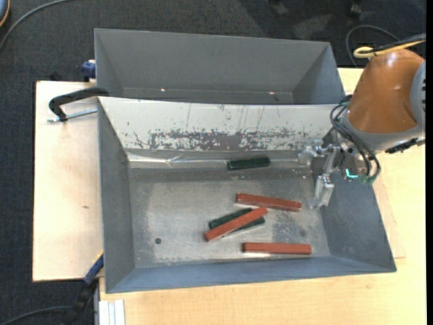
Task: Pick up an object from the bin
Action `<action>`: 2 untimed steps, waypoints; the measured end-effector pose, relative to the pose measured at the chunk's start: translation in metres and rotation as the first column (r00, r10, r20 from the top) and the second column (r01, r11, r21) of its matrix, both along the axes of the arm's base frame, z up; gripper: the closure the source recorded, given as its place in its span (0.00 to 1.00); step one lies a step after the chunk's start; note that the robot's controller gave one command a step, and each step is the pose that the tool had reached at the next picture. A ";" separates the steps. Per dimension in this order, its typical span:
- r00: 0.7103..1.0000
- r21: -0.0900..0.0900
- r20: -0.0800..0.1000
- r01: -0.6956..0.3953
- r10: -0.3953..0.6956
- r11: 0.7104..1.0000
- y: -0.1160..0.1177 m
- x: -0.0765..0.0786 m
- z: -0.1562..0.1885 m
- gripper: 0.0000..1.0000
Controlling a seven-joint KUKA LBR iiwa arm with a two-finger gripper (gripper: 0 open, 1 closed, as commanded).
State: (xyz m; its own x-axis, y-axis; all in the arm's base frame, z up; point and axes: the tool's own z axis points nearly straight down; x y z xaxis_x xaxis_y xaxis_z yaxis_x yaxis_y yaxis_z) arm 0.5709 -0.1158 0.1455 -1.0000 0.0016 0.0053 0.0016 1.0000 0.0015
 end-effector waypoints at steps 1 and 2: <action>0.986 0.002 0.009 0.166 -0.166 0.986 0.074 0.014 -0.075 0.00; 0.994 0.003 0.004 0.114 -0.114 0.994 0.170 -0.016 -0.074 0.00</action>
Offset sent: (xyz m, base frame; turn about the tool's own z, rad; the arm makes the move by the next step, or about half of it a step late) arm 0.0121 0.0710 -0.0755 0.1680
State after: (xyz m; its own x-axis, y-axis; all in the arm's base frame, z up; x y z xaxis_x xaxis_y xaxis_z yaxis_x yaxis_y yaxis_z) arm 0.5550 0.0539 0.0710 -0.9933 0.1153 0.0015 0.1153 0.9933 0.0047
